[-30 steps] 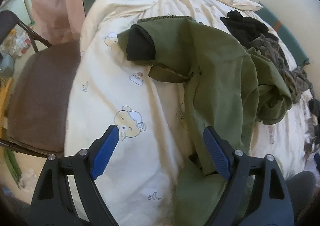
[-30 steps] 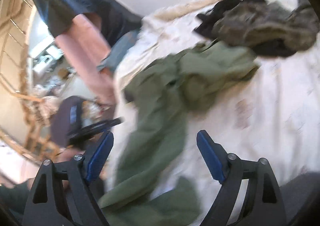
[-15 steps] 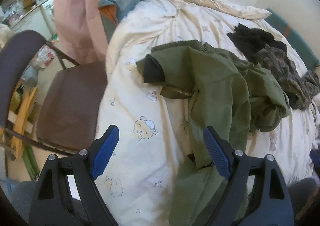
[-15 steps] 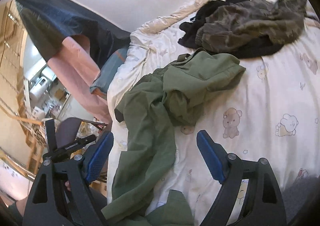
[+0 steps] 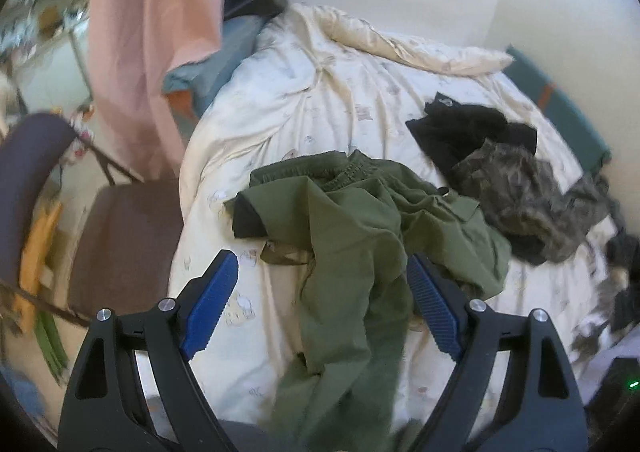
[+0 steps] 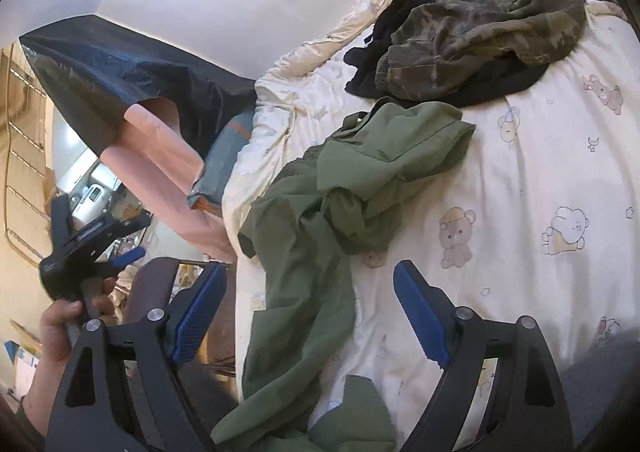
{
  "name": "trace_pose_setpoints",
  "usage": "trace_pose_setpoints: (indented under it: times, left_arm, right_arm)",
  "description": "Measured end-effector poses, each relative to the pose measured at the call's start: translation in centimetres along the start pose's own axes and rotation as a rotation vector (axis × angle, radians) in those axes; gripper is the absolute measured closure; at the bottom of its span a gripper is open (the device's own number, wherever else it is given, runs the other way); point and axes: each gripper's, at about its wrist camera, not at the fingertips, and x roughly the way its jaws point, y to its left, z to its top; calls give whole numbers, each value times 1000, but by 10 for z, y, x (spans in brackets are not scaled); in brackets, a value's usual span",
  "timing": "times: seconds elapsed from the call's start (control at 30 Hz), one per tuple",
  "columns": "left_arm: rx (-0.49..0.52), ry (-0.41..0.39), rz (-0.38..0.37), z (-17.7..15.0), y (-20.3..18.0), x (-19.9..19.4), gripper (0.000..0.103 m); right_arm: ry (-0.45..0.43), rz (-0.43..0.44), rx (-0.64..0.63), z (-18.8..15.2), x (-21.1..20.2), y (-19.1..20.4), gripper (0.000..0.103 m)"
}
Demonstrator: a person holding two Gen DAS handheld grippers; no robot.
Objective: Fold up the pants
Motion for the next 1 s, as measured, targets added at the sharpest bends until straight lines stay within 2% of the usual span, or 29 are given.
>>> trace_pose_setpoints:
  times: [0.2,0.3,0.5,0.67,0.83,1.0]
  left_arm:
    - [50,68,29,-2,0,46,19]
    - [13,90,22,11,18,65,19]
    - [38,80,93,51,51,107,19]
    - [80,148,113,88,62,185,19]
    - [141,245,155,102,67,263,19]
    - [103,243,124,111,77,288,19]
  right_arm:
    - [31,-7,8,7,13,3,15]
    - [24,-55,-30,23,24,6,15]
    - [39,-129,-76,89,60,6,15]
    - [34,-152,-115,134,92,9,15]
    - [76,-190,-184,163,136,19,15]
    - [166,-246,-280,204,197,29,15]
